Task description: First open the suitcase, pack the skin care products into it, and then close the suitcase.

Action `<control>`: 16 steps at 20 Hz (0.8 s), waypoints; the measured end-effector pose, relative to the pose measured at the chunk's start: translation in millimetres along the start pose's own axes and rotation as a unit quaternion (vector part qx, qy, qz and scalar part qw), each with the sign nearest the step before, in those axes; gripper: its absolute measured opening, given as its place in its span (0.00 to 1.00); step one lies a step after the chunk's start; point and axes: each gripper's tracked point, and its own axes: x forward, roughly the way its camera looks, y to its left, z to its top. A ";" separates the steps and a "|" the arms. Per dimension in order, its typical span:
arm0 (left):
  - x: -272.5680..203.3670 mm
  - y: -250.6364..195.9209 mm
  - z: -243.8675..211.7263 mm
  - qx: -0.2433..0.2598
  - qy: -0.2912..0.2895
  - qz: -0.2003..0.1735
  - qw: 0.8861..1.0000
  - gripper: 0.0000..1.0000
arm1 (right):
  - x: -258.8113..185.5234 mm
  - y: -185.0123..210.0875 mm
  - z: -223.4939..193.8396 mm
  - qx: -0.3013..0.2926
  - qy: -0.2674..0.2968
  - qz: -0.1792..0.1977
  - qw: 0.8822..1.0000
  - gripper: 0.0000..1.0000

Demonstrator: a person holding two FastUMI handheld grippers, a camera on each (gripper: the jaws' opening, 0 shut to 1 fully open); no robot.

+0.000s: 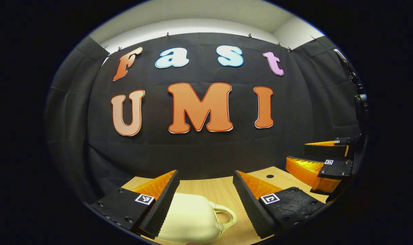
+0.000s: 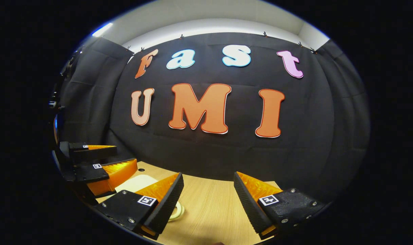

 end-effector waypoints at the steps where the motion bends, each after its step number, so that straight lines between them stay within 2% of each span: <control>1: -1.0 0.6 -2.0 0.003 -0.001 -0.003 1.000 0.99 | 0.0 1.8 -3.2 -0.001 0.005 -0.002 1.000 0.94; 9: 11.9 6.6 -18.5 0.003 0.007 -0.027 1.000 0.97 | 1.7 9.3 -11.3 -0.009 0.024 -0.014 1.000 0.94; 12: 18.2 11.5 -28.4 -0.019 0.027 -0.027 0.999 0.97 | -0.2 6.3 -13.5 -0.019 0.026 -0.017 0.999 0.94; 16: 24.1 14.3 -30.1 -0.018 0.034 -0.025 0.999 0.97 | -0.4 -1.5 -14.2 -0.008 0.025 -0.020 0.999 0.94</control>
